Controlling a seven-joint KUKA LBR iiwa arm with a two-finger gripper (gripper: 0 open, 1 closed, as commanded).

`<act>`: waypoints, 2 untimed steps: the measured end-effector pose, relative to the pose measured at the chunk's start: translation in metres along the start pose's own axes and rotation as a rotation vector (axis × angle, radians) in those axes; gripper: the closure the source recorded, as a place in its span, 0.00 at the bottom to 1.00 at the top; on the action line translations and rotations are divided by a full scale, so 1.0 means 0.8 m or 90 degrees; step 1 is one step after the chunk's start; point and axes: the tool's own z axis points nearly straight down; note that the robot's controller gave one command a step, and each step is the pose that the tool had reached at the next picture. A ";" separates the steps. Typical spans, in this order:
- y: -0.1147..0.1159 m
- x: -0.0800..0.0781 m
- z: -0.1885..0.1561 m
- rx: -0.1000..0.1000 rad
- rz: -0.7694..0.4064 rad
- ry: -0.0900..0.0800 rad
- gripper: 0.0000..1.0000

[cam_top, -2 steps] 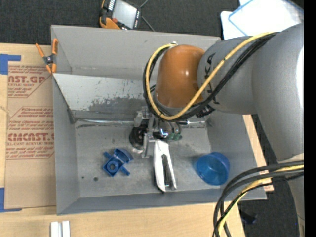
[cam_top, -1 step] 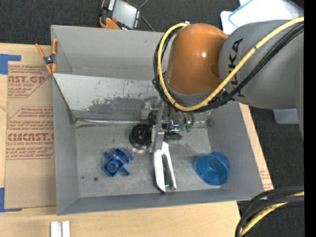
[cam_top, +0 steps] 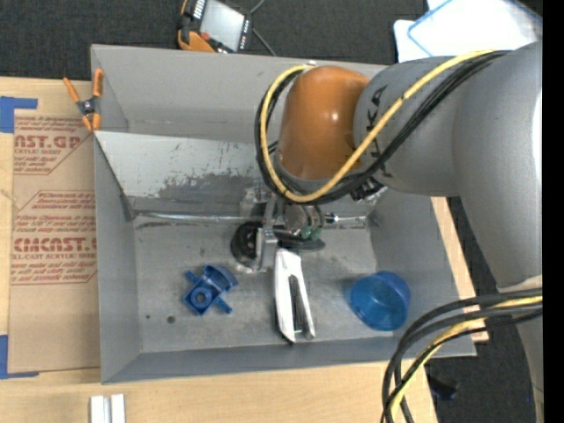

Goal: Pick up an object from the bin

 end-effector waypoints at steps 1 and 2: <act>-0.002 0.030 -0.008 -0.001 -0.010 -0.005 0.00; -0.011 0.013 0.091 -0.002 0.027 -0.003 0.00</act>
Offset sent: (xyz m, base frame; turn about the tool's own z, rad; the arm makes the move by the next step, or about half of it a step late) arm -0.0106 -0.0107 -0.0718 0.0430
